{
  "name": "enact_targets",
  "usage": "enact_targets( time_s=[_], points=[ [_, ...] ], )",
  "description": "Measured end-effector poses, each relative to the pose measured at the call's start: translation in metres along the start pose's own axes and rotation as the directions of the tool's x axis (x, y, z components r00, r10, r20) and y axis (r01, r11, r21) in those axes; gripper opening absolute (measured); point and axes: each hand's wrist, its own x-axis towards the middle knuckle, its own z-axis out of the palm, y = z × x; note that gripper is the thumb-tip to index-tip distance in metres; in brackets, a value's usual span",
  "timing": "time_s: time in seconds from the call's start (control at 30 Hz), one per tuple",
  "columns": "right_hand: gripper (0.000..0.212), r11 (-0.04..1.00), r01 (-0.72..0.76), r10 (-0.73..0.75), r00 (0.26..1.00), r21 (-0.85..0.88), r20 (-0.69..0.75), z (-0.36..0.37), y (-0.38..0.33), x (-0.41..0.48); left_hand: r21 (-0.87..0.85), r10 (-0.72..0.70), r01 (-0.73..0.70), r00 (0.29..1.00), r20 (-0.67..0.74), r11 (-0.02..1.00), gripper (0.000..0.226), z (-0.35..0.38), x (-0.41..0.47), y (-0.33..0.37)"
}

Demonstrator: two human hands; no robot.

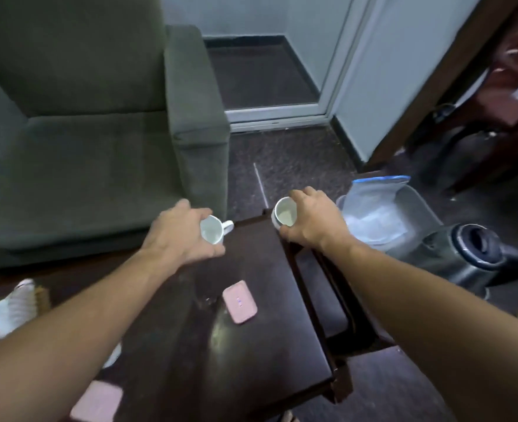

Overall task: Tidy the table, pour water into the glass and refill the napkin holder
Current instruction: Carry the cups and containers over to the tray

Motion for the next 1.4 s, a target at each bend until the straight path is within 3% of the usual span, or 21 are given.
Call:
enact_targets(
  time_s=[0.2, 0.33, 0.47, 0.73, 1.07, 1.4],
  points=[
    [0.057, 0.989, -0.113, 0.117, 0.992, -0.096, 0.041, -0.067, 0.093, 0.024, -0.071, 0.266, -0.268, 0.963, -0.041, 0.961, 0.071, 0.012, 0.037, 0.131],
    [0.056, 0.965, -0.165, 0.189, 0.976, -0.203, 0.105, -0.098, 0.153, 0.034, -0.108, 0.381, -0.384, 0.923, -0.051, 0.917, 0.061, 0.027, 0.053, 0.208],
    [0.062, 0.943, -0.180, 0.247, 0.942, -0.281, 0.228, -0.106, 0.204, 0.046, -0.081, 0.450, -0.449, 0.893, -0.012, 0.890, 0.069, 0.045, 0.066, 0.265],
    [0.070, 0.927, -0.027, 0.189, 0.895, -0.374, 0.405, -0.062, 0.273, 0.068, -0.082, 0.415, -0.412, 0.909, 0.029, 0.908, 0.065, 0.093, 0.094, 0.310],
    [0.057, 0.911, 0.123, 0.048, 0.916, -0.394, 0.399, -0.025, 0.316, 0.103, -0.043, 0.394, -0.392, 0.915, 0.082, 0.919, 0.056, 0.126, 0.124, 0.339],
    [0.057, 0.937, 0.159, -0.029, 0.922, -0.311, 0.385, -0.010, 0.339, 0.106, -0.079, 0.400, -0.393, 0.908, 0.121, 0.916, 0.049, 0.147, 0.128, 0.361]
  ],
)
